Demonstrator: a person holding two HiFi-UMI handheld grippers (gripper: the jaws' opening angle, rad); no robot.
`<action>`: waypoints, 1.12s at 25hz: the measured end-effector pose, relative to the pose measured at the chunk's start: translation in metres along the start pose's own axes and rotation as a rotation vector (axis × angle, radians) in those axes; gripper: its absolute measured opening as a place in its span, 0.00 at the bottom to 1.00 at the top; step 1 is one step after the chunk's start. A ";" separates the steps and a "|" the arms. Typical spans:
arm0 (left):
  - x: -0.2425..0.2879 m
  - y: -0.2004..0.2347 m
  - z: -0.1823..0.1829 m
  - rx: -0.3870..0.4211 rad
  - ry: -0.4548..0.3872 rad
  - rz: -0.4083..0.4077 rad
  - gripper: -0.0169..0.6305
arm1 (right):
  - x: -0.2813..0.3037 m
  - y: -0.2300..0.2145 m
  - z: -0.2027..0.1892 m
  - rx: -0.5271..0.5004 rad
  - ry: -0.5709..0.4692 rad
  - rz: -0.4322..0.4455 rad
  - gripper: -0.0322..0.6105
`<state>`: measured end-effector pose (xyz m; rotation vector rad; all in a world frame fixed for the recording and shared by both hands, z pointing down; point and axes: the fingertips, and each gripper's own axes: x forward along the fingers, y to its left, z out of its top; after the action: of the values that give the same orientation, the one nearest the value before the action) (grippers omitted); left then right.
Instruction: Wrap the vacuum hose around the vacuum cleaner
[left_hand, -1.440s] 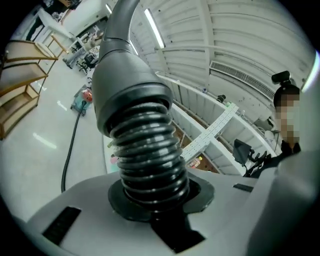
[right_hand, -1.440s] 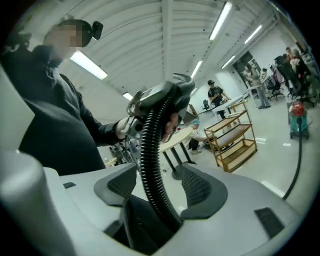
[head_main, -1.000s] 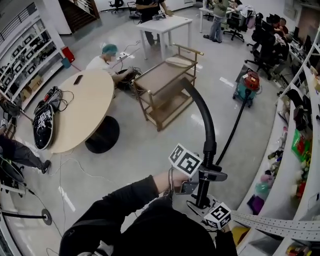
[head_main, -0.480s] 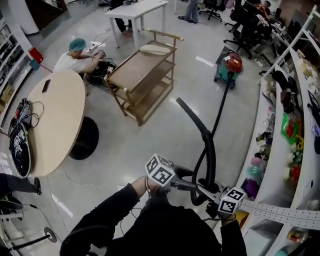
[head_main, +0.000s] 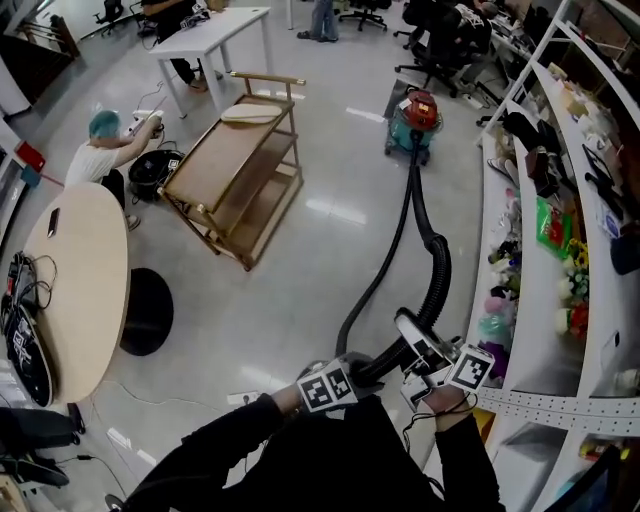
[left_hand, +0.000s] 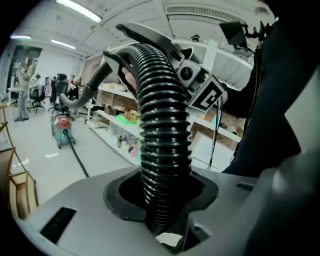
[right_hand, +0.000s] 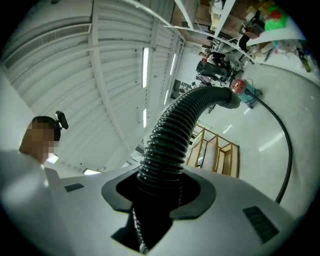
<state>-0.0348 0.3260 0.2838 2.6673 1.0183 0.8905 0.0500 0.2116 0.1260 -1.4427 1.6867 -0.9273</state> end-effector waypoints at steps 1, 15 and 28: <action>0.001 0.002 0.010 0.000 -0.005 -0.008 0.29 | -0.001 0.000 0.012 0.026 -0.020 0.040 0.28; 0.024 0.067 0.169 -0.342 -0.010 -0.127 0.28 | -0.088 -0.113 0.069 -0.185 0.190 0.017 0.53; 0.019 0.139 0.232 -0.391 -0.033 -0.114 0.30 | -0.060 -0.093 0.097 -1.168 0.505 0.091 0.53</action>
<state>0.1883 0.2487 0.1510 2.2701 0.8736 0.9111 0.1857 0.2537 0.1645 -1.8634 2.9015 -0.1704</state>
